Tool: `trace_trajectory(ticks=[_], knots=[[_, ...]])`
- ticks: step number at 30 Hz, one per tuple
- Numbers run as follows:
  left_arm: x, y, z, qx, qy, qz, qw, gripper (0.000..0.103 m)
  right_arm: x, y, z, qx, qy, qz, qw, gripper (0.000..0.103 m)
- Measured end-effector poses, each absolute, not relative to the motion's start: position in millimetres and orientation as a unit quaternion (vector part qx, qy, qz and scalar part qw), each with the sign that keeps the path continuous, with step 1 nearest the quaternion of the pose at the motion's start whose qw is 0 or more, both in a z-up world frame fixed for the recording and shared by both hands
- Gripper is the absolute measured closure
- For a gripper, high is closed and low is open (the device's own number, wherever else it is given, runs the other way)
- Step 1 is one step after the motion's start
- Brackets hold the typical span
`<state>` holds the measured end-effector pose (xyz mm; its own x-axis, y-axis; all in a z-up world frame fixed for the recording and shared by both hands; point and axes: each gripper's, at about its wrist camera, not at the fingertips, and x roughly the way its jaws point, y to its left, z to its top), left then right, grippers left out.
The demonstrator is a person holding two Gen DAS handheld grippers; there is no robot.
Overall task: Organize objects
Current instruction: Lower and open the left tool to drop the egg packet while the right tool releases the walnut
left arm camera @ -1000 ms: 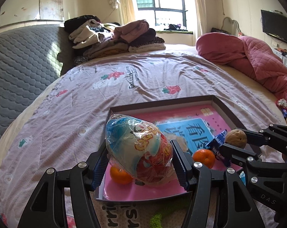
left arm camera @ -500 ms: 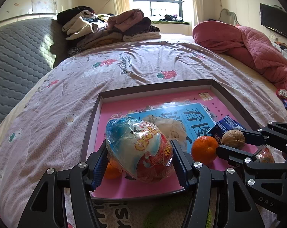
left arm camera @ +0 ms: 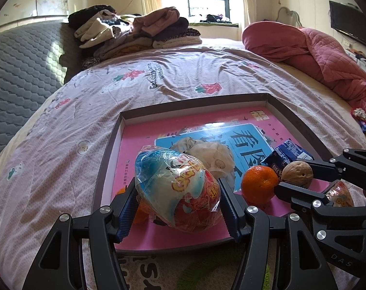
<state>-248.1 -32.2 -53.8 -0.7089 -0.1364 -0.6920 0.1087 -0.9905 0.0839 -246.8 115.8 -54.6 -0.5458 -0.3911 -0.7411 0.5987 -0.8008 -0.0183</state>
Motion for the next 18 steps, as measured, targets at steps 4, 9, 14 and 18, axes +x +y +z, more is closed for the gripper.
trace_trajectory(ticks=[4, 9, 14, 18], knots=[[-247.1, -32.1, -54.6, 0.379, -0.017, -0.923, 0.066, 0.039, -246.2, 115.7, -54.6, 0.381, 0.136, -0.869, 0.286, 0.070], [-246.7, -33.9, -56.3, 0.383, -0.015, -0.922, 0.065, 0.039, -245.3, 113.7, -55.7, 0.381, 0.146, -0.868, 0.285, 0.069], [-250.2, -37.2, -60.8, 0.391, -0.006, -0.918, 0.062, 0.039, -242.3, 109.8, -57.3, 0.377, 0.164, -0.867, 0.282, 0.069], [-250.3, -34.5, -63.1, 0.393, -0.015, -0.918, 0.060, 0.039, -240.6, 109.4, -58.7, 0.376, 0.169, -0.867, 0.282, 0.069]])
